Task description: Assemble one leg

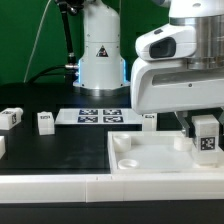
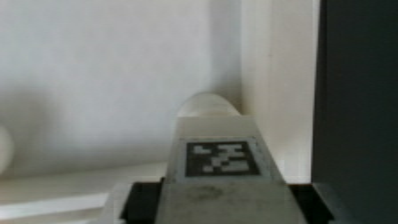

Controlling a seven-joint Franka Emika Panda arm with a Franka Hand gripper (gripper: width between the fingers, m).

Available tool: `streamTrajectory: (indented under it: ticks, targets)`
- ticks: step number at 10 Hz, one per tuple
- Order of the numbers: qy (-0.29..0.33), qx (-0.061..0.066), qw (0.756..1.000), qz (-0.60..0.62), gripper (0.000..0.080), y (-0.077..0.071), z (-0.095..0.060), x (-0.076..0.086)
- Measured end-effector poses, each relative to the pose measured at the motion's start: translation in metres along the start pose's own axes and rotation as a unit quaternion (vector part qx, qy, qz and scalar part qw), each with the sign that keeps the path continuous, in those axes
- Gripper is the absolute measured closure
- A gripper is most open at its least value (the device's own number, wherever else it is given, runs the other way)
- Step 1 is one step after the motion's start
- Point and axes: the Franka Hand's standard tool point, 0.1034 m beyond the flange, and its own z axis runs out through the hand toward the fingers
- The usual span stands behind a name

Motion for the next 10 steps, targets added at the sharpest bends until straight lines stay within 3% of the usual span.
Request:
streamTrajectory:
  ticks: [3, 5, 8, 10]
  targets:
    - [0.018, 0.006, 0.977, 0.212, 0.0511, -0.0025, 0.0011, -0.0002]
    - [0.019, 0.01, 0.945, 0.326, 0.0511, -0.0045, 0.0017, -0.0011]
    - [0.013, 0.016, 0.869, 0.494, 0.0509, -0.0074, 0.0025, -0.0025]
    - [0.012, 0.023, 0.848, 0.53, 0.0509, -0.0072, 0.003, -0.0007]
